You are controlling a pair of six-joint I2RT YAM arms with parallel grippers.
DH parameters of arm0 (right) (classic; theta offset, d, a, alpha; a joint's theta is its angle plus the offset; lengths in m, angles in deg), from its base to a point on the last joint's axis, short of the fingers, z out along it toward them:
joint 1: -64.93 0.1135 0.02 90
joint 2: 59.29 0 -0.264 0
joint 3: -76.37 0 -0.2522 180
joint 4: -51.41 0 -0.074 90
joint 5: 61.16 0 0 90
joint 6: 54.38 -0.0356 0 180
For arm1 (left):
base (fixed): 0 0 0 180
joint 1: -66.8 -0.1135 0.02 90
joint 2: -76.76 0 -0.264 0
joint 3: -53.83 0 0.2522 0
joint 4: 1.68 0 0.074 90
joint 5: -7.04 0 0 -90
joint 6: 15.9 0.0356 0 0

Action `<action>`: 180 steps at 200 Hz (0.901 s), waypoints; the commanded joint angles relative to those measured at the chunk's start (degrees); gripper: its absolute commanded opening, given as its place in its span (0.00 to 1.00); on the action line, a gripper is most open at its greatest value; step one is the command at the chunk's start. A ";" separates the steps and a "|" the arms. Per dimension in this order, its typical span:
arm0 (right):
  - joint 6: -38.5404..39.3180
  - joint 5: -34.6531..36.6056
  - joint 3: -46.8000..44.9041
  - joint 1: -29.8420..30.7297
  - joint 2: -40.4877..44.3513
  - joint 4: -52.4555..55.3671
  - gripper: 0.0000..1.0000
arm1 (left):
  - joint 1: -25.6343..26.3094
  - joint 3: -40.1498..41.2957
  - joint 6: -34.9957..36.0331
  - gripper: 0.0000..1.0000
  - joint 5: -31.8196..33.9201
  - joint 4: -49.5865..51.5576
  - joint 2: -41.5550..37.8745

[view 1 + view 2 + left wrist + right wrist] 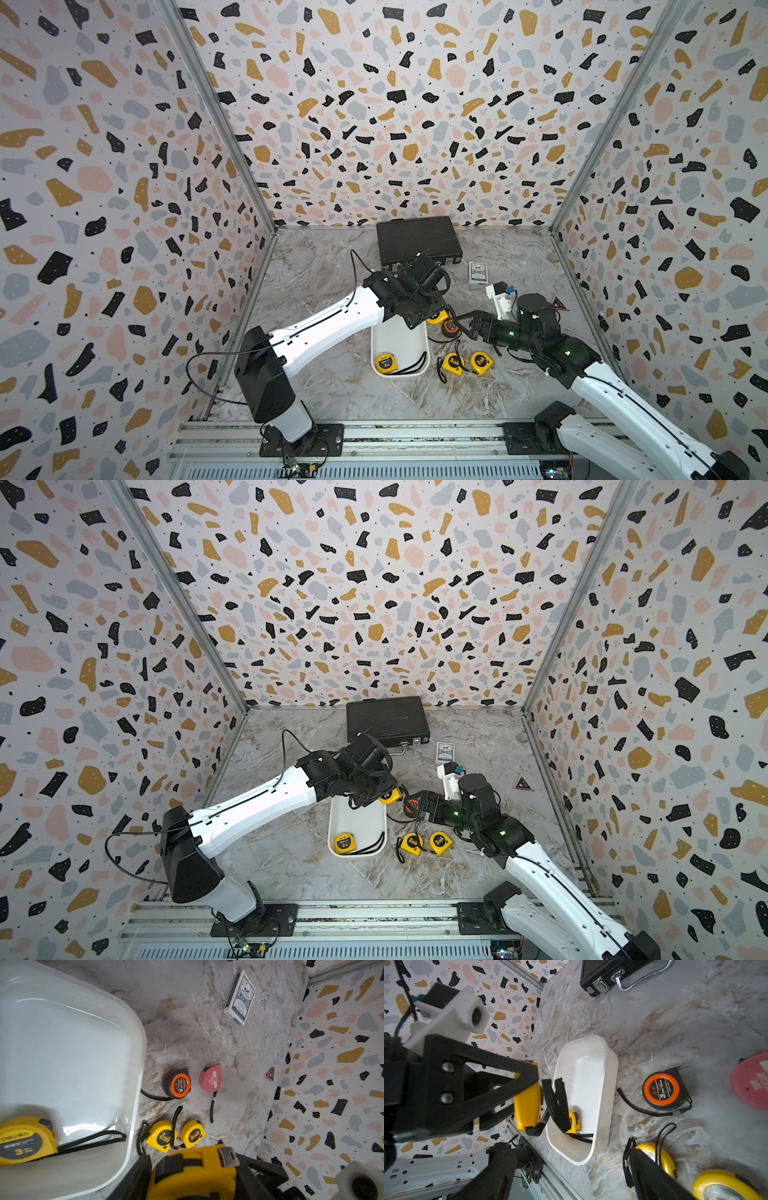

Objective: Take the tape measure out of the storage box
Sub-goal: Place the tape measure at the center of the board.

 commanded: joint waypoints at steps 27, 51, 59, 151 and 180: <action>-1.21 4.45 -2.21 1.43 1.08 -8.49 0.91 | -0.24 0.03 -5.00 0.00 -1.43 -8.31 0.76; -0.92 4.97 -2.48 1.58 0.02 -11.47 0.89 | -0.16 0.08 -6.23 0.00 -3.32 -9.43 1.81; -0.88 5.07 -2.67 1.61 -0.22 -12.58 0.88 | -0.10 -0.07 -6.45 0.00 -3.75 -9.62 2.08; -1.28 3.70 -3.55 1.67 -2.99 -17.44 0.69 | -0.16 -0.02 -7.69 0.00 -8.07 -11.46 3.09; -1.10 3.31 -4.06 1.69 -2.80 -18.06 0.57 | -0.14 0.58 -8.11 0.00 -9.02 -12.29 2.98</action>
